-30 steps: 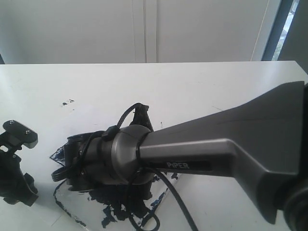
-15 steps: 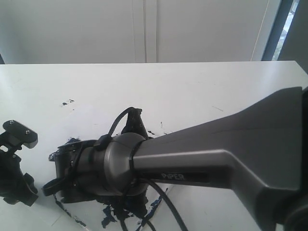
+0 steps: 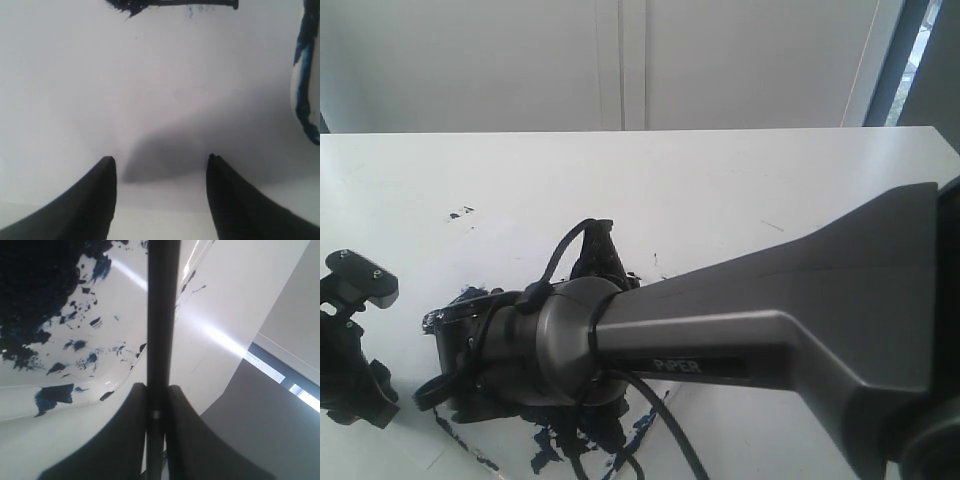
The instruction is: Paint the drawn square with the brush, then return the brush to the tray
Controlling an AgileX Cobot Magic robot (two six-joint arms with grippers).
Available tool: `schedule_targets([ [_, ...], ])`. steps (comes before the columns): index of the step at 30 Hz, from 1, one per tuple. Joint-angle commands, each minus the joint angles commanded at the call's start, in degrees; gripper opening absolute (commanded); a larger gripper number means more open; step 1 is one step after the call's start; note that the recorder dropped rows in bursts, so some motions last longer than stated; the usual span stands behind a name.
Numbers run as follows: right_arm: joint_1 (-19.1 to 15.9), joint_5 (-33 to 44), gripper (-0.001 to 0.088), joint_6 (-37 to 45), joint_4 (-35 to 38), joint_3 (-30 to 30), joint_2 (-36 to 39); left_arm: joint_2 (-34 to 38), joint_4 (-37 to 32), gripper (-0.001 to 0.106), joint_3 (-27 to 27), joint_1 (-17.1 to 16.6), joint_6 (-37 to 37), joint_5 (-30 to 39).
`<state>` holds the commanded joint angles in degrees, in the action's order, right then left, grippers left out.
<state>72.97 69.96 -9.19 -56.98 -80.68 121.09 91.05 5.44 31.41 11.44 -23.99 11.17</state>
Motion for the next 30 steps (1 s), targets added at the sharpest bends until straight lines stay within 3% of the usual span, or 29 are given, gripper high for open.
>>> schedule_targets([
  [15, -1.8, 0.0, 0.0, 0.0, 0.4, 0.0, 0.1, 0.0, 0.0, 0.059, 0.0, 0.0, 0.0, 0.0],
  [30, -0.3, 0.0, 0.0, 1.5, 1.5, 0.0, 1.4, 0.0, 0.0, 0.059, 0.0, 0.0, 0.0, -0.1],
])
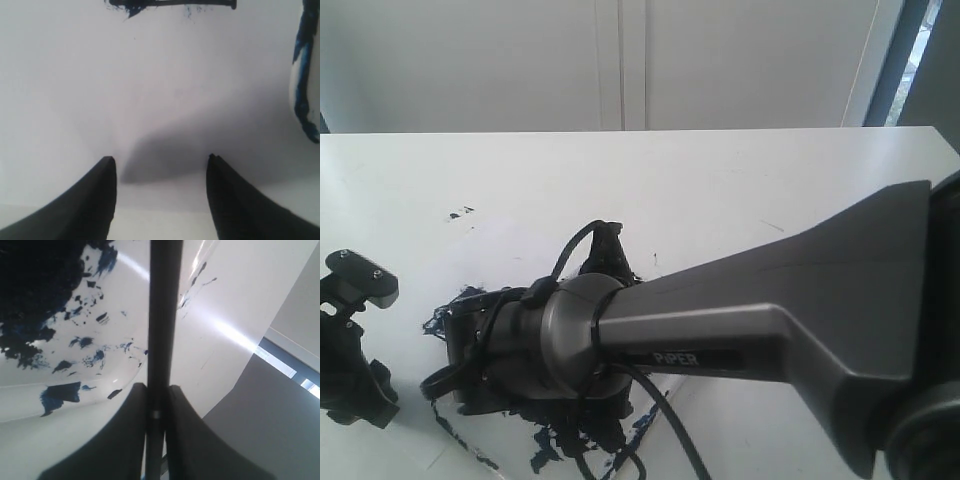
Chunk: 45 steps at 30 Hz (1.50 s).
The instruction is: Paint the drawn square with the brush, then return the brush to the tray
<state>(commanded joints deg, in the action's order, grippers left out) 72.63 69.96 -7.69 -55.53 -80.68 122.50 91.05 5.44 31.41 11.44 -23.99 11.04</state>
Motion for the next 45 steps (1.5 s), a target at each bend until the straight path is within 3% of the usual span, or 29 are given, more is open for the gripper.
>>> schedule_targets([
  [12, 0.0, 0.0, 0.0, -1.5, -1.5, -2.0, -4.0, 0.0, 0.0, 0.059, 0.0, 0.0, 0.0, -0.3],
  [28, -0.1, 0.0, 0.0, 0.0, 3.4, -1.9, 0.9, 0.0, 0.1, 0.059, 0.0, 0.0, 0.1, 0.0],
  [36, -0.2, 0.0, 0.0, 0.0, 4.0, -1.9, -3.7, 0.0, 0.1, 0.059, 0.0, 0.0, 0.1, 0.1],
  [45, -3.7, 0.0, 0.0, -0.9, 3.3, 4.6, -8.4, 0.0, 0.1, 0.059, 0.0, 0.0, 1.5, 0.1],
])
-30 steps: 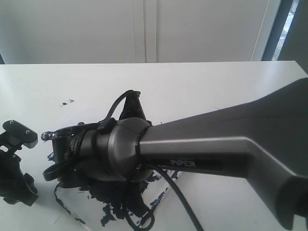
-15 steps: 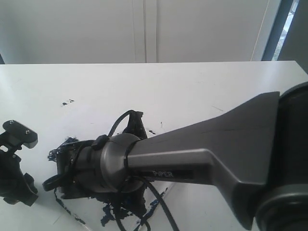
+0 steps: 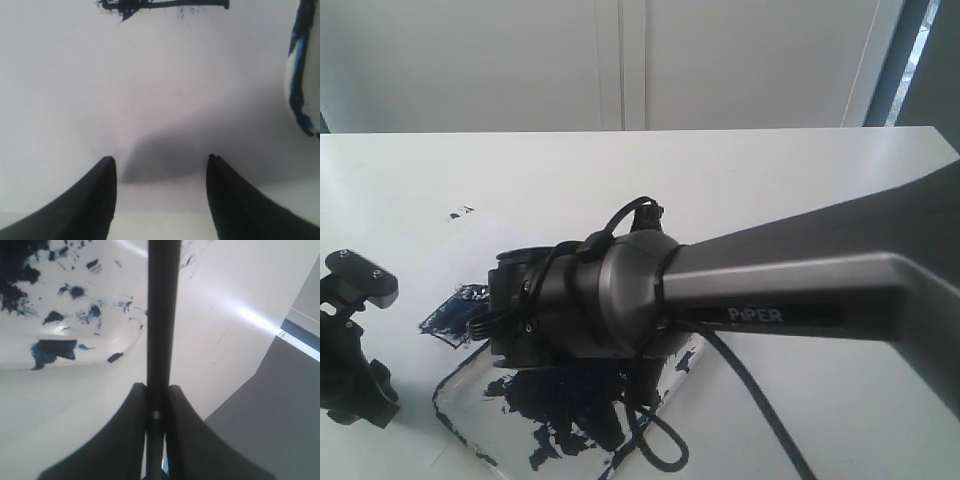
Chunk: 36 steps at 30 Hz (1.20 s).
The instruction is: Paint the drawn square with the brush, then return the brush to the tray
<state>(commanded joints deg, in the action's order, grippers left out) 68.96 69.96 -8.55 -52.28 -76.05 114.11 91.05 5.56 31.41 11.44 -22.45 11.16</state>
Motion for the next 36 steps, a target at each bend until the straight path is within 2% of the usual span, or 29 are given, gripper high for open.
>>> schedule_targets([
  [9, -2.3, 0.0, 0.0, 0.0, 0.4, 0.1, 1.4, 0.0, 0.0, 0.059, 0.0, 0.0, 0.2, 0.3],
  [18, -2.3, 0.0, 0.0, 0.0, 2.6, 0.1, 5.4, 0.0, 0.0, 0.059, 0.0, 0.0, 0.2, 0.3],
  [26, -2.0, 0.0, 0.0, 0.0, 3.2, 0.1, 4.8, 0.0, 0.0, 0.059, 0.0, 0.0, 0.2, -0.1],
  [31, -0.7, 0.0, 0.0, 1.5, 5.1, 0.1, 4.6, 0.0, 0.0, 0.059, 0.0, 0.0, 0.2, -0.2],
  [36, 2.6, 0.0, 0.0, 2.5, 5.8, 0.1, 4.6, 0.0, 0.0, 0.059, 0.0, 0.0, 0.2, -0.8],
])
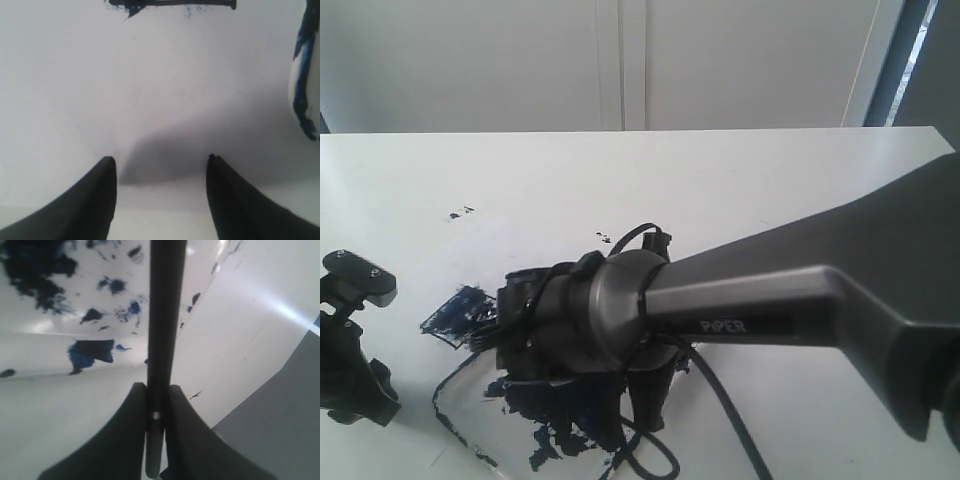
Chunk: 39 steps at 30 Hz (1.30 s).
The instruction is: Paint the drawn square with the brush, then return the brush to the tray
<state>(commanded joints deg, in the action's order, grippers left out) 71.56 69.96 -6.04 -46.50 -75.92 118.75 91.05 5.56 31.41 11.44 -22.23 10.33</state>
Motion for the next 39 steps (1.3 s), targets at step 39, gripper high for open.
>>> schedule_targets([
  [39, -14.9, -5.4, 0.0, 7.9, 41.7, 23.4, -26.1, -19.9, -0.1, 0.043, 8.0, 0.1, 7.4, 15.0],
])
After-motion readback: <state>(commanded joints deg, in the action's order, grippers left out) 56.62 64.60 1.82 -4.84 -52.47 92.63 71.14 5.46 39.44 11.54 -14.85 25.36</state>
